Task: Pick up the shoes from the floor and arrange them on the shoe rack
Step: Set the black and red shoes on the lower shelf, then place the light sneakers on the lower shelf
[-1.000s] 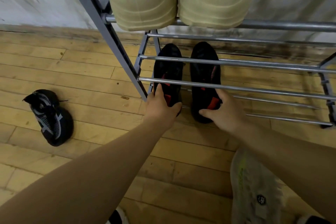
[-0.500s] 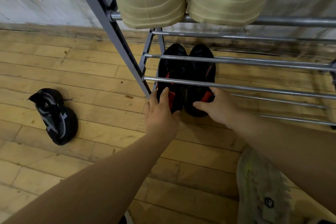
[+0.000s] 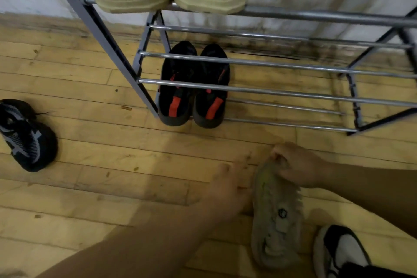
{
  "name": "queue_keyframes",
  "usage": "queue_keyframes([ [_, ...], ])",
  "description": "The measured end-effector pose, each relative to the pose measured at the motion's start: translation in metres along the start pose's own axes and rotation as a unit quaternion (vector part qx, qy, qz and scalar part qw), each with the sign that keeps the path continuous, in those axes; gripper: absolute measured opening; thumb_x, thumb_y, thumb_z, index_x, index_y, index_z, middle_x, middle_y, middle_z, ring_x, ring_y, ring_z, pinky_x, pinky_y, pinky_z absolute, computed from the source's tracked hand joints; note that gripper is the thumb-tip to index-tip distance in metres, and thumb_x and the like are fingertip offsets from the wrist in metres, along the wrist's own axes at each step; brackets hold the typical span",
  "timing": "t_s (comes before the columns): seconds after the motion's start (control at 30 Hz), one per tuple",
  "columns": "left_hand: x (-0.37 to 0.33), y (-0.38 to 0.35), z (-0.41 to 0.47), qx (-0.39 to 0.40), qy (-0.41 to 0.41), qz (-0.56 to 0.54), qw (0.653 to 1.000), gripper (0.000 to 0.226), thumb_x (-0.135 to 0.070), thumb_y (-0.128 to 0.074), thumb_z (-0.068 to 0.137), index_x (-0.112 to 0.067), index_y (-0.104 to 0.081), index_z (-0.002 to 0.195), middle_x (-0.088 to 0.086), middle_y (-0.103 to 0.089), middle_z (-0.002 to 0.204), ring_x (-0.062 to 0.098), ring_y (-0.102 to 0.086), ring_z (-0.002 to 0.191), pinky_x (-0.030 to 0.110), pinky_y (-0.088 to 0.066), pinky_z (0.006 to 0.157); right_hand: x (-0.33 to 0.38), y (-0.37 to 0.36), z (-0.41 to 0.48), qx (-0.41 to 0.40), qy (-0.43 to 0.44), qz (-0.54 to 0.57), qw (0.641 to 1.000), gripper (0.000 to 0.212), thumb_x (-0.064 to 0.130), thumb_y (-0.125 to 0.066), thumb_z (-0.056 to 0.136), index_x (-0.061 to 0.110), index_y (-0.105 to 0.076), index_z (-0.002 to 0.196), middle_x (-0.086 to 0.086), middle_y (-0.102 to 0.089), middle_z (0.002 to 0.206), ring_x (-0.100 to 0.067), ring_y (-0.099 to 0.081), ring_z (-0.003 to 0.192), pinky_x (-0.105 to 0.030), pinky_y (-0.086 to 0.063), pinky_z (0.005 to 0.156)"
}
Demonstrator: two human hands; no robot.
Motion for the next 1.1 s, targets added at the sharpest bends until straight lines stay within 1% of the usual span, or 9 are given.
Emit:
queue_keyframes([
  [0.17,-0.007,-0.044,-0.005,0.126,0.002,0.017,0.992,0.051,-0.034,-0.058,0.096,-0.043,-0.044,0.144,-0.001,-0.037,0.132,0.027,-0.053,0.119,0.025,-0.042,0.097,-0.002,0.004,0.011,0.095,0.004,0.038,0.995,0.018,0.022,-0.066,0.093,0.025,-0.069,0.111,0.013,-0.055,0.105,-0.008,-0.052,0.098,-0.004,-0.035,0.068],
  [0.23,-0.007,-0.041,0.0,0.125,0.017,0.01,0.992,0.054,-0.032,-0.06,0.094,-0.044,-0.044,0.144,-0.001,-0.04,0.127,0.027,-0.055,0.116,0.027,-0.047,0.096,-0.002,0.007,0.016,0.096,-0.013,0.067,0.993,0.019,0.019,-0.064,0.093,0.029,-0.071,0.107,0.013,-0.058,0.106,-0.007,-0.055,0.096,-0.006,-0.035,0.066],
  [0.4,-0.021,-0.031,0.006,0.125,0.037,-0.029,0.991,0.051,-0.036,-0.06,0.093,-0.043,-0.045,0.141,-0.003,-0.048,0.124,0.017,-0.051,0.098,0.014,-0.037,0.063,0.004,0.029,0.012,0.118,-0.06,0.164,0.978,0.032,0.015,-0.065,0.093,0.03,-0.073,0.12,0.012,-0.058,0.114,-0.006,-0.056,0.1,-0.015,-0.045,0.071],
  [0.5,-0.047,-0.028,-0.004,0.132,0.023,-0.056,0.989,0.06,-0.054,-0.058,0.091,-0.048,-0.038,0.147,-0.005,-0.045,0.144,0.017,-0.054,0.11,0.024,-0.046,0.081,-0.012,0.057,-0.02,0.091,-0.15,0.259,0.95,0.027,0.013,-0.069,0.094,0.024,-0.073,0.118,0.002,-0.065,0.115,-0.015,-0.064,0.1,-0.025,-0.057,0.07],
  [0.6,-0.081,-0.024,-0.009,0.157,-0.034,-0.096,0.982,0.076,-0.082,-0.06,0.079,-0.064,-0.03,0.146,-0.013,-0.037,0.157,0.012,-0.046,0.136,0.036,-0.044,0.11,-0.035,0.096,-0.07,0.06,-0.21,0.343,0.914,0.02,0.01,-0.067,0.096,0.023,-0.075,0.109,-0.004,-0.068,0.116,-0.017,-0.065,0.097,-0.022,-0.054,0.059],
  [0.73,-0.15,-0.007,-0.028,0.157,-0.128,-0.013,0.979,0.095,-0.074,-0.07,0.077,-0.061,-0.017,0.154,-0.015,-0.039,0.15,0.01,-0.045,0.135,0.031,-0.043,0.109,-0.052,0.154,-0.161,-0.044,-0.185,0.45,0.873,0.028,0.008,-0.066,0.096,0.023,-0.074,0.118,0.0,-0.071,0.113,-0.014,-0.066,0.099,-0.022,-0.053,0.064],
  [0.8,-0.193,0.005,-0.041,0.124,-0.165,0.042,0.977,0.086,-0.063,-0.067,0.087,-0.058,-0.016,0.156,-0.011,-0.042,0.144,0.015,-0.048,0.131,0.029,-0.043,0.104,-0.06,0.169,-0.213,-0.121,-0.162,0.516,0.832,0.03,0.005,-0.064,0.097,0.022,-0.073,0.12,0.002,-0.072,0.107,-0.013,-0.065,0.095,-0.024,-0.052,0.068],
  [0.9,-0.264,0.024,-0.068,0.045,-0.215,0.127,0.967,0.077,-0.065,-0.061,0.088,-0.061,-0.019,0.153,-0.004,-0.042,0.155,0.023,-0.047,0.138,0.031,-0.044,0.101,-0.078,0.169,-0.287,-0.238,-0.129,0.634,0.725,0.032,0.0,-0.065,0.094,0.017,-0.073,0.12,0.0,-0.074,0.094,-0.013,-0.066,0.082,-0.023,-0.055,0.062],
  [1.1,-0.4,0.031,-0.141,0.009,-0.325,0.317,0.891,0.073,-0.063,-0.058,0.092,-0.049,-0.027,0.157,-0.002,-0.044,0.155,0.023,-0.047,0.137,0.032,-0.042,0.106,-0.102,0.141,-0.395,-0.373,-0.066,0.756,0.533,0.032,0.002,-0.066,0.091,0.02,-0.074,0.116,0.0,-0.066,0.08,-0.007,-0.057,0.056,-0.018,-0.052,0.048],
])
Point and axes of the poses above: each hand's wrist, its own z-axis towards the middle knuckle, its own y-axis out of the back of the hand, x = y × z, the point moved 2 cm from there along z, towards the middle knuckle
